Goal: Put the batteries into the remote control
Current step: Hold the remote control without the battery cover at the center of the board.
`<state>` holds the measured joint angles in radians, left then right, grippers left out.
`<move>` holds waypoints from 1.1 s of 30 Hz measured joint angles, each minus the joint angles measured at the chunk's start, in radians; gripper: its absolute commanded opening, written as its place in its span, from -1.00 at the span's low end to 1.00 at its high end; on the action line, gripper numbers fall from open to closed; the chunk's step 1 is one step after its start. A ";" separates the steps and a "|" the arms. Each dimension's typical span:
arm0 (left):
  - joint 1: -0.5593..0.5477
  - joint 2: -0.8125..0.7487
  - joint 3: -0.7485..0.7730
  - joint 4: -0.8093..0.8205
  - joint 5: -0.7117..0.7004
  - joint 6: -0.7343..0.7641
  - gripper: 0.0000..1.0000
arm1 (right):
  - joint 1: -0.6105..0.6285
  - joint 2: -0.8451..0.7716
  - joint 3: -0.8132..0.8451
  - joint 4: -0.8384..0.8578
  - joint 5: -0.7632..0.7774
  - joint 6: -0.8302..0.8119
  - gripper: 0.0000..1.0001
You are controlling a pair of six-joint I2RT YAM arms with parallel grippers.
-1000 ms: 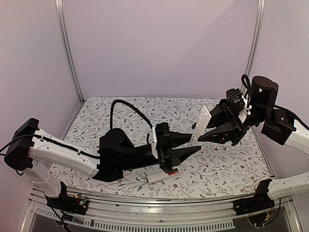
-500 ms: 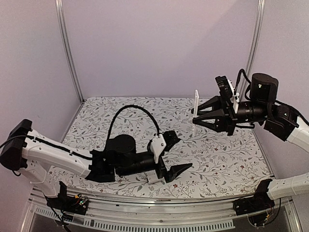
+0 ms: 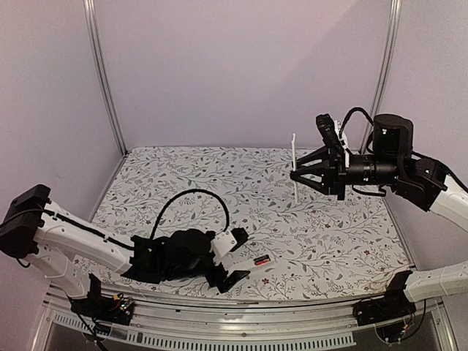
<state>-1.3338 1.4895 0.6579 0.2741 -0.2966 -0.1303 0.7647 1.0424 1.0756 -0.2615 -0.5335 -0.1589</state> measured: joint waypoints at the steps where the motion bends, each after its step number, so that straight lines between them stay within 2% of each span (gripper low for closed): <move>1: 0.011 0.009 -0.007 -0.006 0.004 -0.004 0.99 | 0.000 0.000 -0.003 -0.004 0.002 0.001 -0.79; 6: 0.072 0.079 -0.016 -0.002 0.044 -0.021 0.99 | 0.000 -0.003 -0.034 -0.016 0.014 0.001 -0.80; 11: 0.080 0.171 -0.016 0.021 0.091 -0.020 0.97 | 0.000 -0.024 -0.069 -0.024 0.028 0.001 -0.80; 18: 0.080 0.280 0.032 0.035 0.109 -0.003 0.45 | 0.000 -0.054 -0.109 -0.012 0.024 0.000 -0.81; 22: 0.080 0.305 0.056 0.039 0.144 0.033 -0.07 | 0.000 -0.053 -0.114 -0.008 0.024 -0.004 -0.81; 25: 0.083 0.305 0.055 0.040 0.171 0.072 -0.35 | 0.000 -0.053 -0.114 -0.007 0.022 -0.011 -0.82; 27: 0.087 0.305 0.055 0.038 0.191 0.087 -0.42 | 0.000 -0.053 -0.114 -0.007 0.023 -0.014 -0.85; 33: 0.092 0.305 0.065 0.023 0.212 0.133 -0.46 | 0.000 -0.053 -0.114 -0.009 0.023 -0.015 -0.86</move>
<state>-1.2423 1.7943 0.7231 0.2970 -0.0849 0.0029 0.7647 0.9894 0.9611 -0.2703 -0.5102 -0.1738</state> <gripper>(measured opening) 0.290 0.265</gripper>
